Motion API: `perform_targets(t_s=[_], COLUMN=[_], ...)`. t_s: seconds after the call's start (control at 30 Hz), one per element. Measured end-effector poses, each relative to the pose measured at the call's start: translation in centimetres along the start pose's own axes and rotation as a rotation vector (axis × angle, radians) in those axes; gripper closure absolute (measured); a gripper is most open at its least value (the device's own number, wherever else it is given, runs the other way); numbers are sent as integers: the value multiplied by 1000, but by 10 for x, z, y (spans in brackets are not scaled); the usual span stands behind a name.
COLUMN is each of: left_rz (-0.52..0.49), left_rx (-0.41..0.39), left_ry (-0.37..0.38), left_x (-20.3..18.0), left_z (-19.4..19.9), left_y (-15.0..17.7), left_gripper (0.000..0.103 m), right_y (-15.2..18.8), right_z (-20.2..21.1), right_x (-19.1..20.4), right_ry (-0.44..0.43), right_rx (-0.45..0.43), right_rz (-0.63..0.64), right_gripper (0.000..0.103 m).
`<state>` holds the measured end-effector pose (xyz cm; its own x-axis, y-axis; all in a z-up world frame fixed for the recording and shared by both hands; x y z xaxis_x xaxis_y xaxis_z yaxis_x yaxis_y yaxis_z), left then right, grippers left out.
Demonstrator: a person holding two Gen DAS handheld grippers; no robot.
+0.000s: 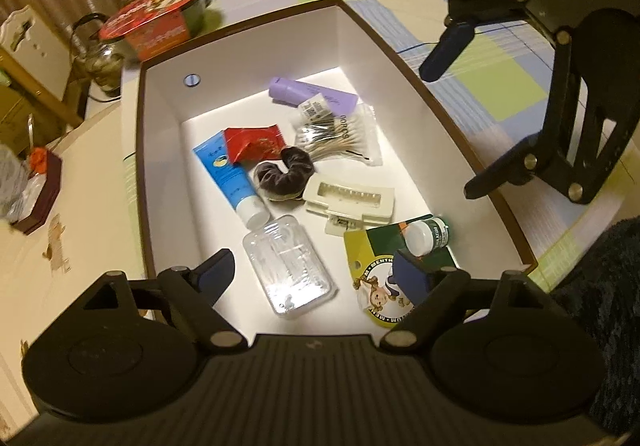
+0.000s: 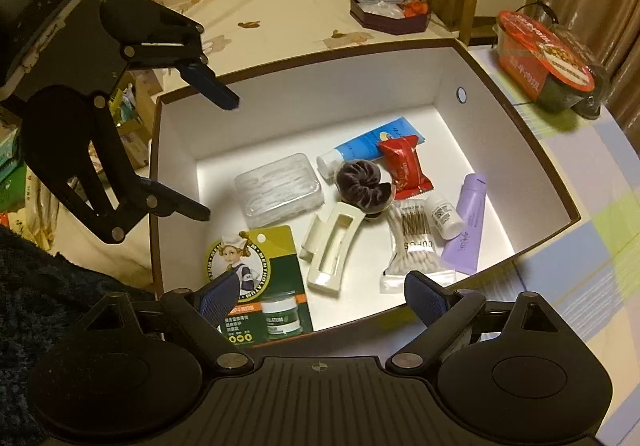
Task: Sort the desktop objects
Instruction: 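Withdraw both tools from the box back over the table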
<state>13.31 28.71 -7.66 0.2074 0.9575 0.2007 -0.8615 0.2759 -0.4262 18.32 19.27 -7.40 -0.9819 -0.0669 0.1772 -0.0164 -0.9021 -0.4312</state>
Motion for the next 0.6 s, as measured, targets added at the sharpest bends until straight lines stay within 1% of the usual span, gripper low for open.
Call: perform_targets(t_s=[0.07,0.27,0.6], left_rz=[10,23,26], left_rx=[3,6,-3], left_ry=[-16,-71,-149], left_x=[-1,-5,-21], left_z=[2,9,23], left_y=[1,2,3], left_gripper=[13,12,11], right_y=[1,5,10], right_z=[0,5,12], right_x=[2,9,18], right_ry=[-5,7,52], right_rx=[1,-6,-32], right_rz=[4,25,55], right_gripper=[11,11,11])
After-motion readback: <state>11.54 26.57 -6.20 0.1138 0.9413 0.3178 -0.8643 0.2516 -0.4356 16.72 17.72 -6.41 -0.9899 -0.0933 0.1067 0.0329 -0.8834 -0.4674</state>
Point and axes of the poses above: each gripper's, at about its wrist camera, not at the fingertips, and z roughly against the way its jaws point, x to its left, y to its underside, the point moved 5 cm from there along -z, roughly the way its jaws point, and after that the axes turned 7 degrees about -y, right-handed, at the moved point
